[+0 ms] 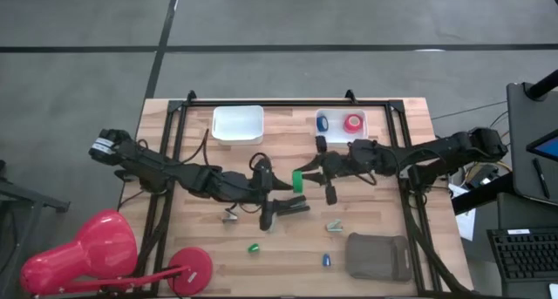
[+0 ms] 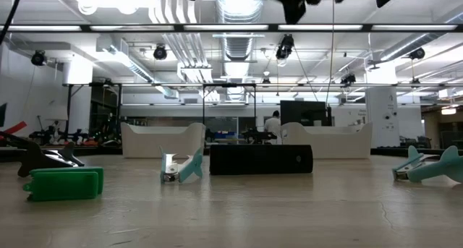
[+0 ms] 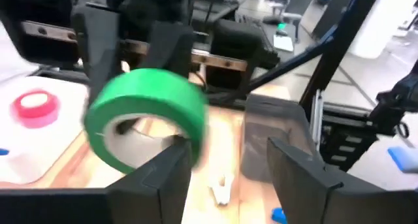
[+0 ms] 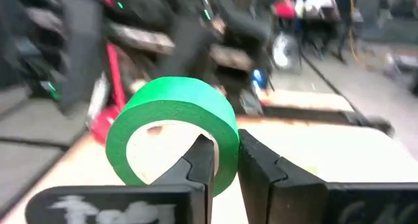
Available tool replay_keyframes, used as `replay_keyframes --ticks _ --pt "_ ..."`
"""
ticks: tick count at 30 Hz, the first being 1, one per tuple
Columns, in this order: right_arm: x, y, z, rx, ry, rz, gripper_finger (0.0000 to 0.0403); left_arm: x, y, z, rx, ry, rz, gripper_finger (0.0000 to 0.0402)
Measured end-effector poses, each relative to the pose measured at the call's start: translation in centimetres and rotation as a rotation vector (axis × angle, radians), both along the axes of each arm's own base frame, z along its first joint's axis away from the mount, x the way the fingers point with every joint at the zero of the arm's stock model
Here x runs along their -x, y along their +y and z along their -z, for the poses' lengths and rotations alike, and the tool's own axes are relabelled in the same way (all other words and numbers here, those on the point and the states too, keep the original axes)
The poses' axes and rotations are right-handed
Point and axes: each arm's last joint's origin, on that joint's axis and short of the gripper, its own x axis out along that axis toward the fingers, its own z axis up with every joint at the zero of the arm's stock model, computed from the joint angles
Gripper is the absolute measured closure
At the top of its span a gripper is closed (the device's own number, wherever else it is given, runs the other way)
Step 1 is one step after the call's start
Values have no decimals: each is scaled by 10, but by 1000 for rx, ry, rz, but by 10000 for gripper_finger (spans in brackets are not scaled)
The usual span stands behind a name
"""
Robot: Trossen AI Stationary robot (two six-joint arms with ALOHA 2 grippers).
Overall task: Pick and place Stapler, Stapler remover, tape
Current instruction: Put the green tape into the right white bin
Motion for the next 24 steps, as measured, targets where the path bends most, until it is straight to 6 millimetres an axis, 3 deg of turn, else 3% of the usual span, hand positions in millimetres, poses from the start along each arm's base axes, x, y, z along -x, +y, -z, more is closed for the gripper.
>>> replay_keyframes --ticks 7,10,16,24 --pt "25 -23 6 -13 226 196 361 0 1 3 -22 26 -42 196" --pt "39 -36 9 -21 325 373 360 1 3 7 -30 31 -100 195" --pt "68 -71 19 -16 509 779 357 6 7 33 13 85 -217 195" --pt "80 -127 44 -163 672 937 355 13 10 65 68 141 -251 195"
